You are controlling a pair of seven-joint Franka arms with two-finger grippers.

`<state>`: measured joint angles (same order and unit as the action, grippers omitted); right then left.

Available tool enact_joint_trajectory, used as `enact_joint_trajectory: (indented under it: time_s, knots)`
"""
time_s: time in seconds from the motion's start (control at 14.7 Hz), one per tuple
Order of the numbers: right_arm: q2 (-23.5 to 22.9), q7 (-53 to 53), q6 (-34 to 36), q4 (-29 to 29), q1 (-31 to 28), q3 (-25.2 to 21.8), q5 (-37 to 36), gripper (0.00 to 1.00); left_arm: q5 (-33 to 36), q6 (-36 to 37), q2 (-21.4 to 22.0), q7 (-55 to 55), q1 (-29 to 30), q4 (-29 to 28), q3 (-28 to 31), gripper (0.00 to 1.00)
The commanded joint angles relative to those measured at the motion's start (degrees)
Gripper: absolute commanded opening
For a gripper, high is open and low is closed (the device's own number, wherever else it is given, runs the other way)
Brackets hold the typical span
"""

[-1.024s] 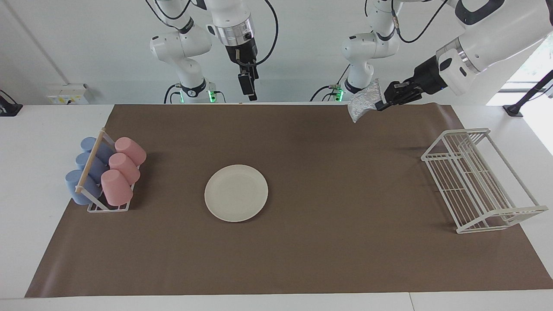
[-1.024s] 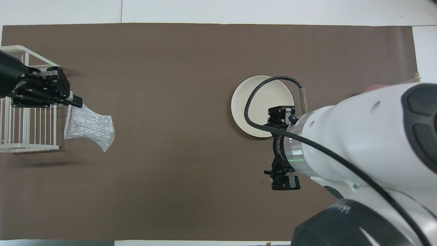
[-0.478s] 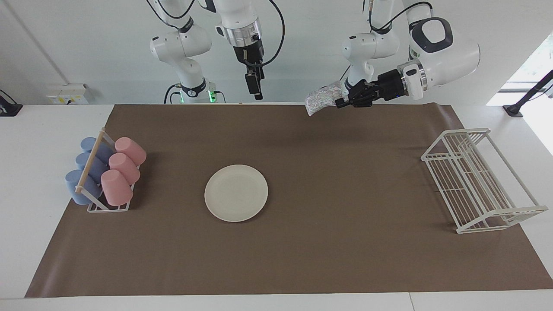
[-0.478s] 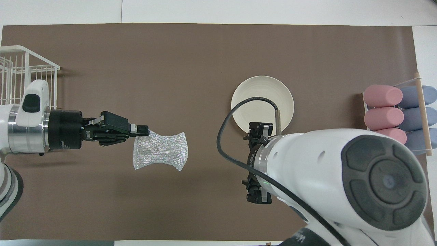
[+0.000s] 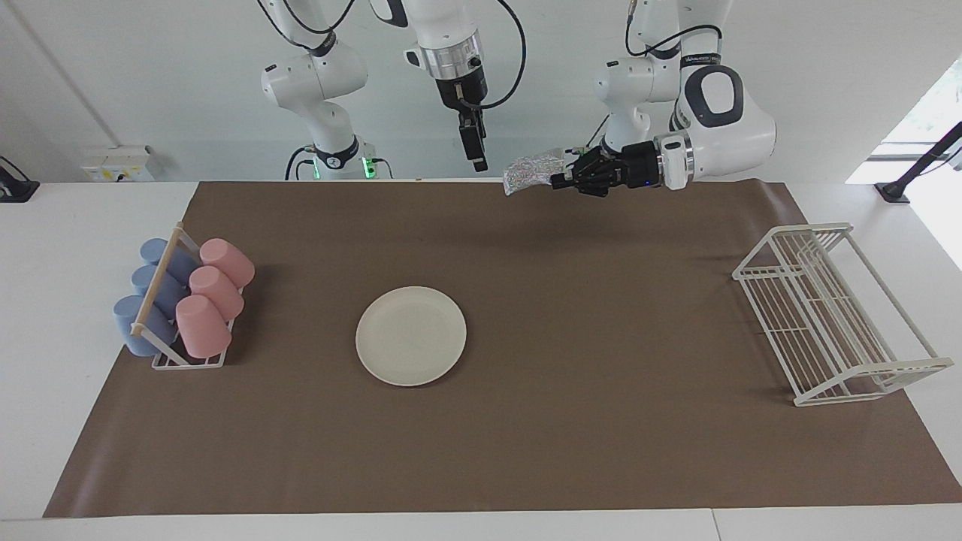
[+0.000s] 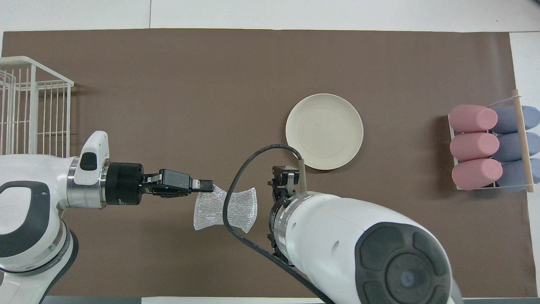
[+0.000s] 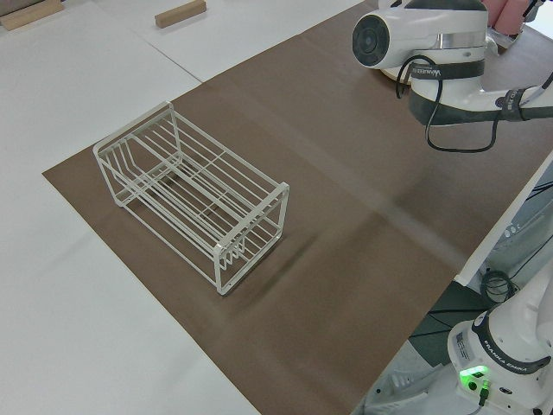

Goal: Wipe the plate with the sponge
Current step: 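Grasp the sponge with the right gripper from the left gripper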

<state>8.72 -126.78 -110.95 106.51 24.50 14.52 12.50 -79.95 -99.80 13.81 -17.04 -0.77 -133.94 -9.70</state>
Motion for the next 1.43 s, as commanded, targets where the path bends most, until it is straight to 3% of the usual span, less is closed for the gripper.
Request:
enact_joint_trajectory:
  time_s: [0.0,0.61,0.96,1.16,1.36]
  knots:
    - [1.74,-0.4,-7.32,3.96,-0.34,0.07,3.41,1.0,-4.41,0.66,0.52,-1.41,-1.25,-1.32,0.65,0.0]
    - [-0.19,-1.63,-15.0,7.84,5.91,0.15,3.68,1.0,-6.89,0.66,0.52,-1.33,-1.78,-1.41,0.65,0.0]
    - [-0.54,0.12,-15.09,7.49,5.56,0.07,3.59,0.48,-6.8,1.36,0.6,-1.24,-1.52,-1.41,0.65,0.0]
    - [-0.81,1.71,-15.52,7.31,5.38,0.07,3.59,0.0,-6.71,2.06,0.61,-1.15,-1.25,-1.41,0.83,0.0]
    - [-1.07,1.62,-15.52,6.7,5.29,0.07,3.59,0.0,-6.54,2.24,0.69,-1.06,-1.17,-1.41,0.91,0.0]
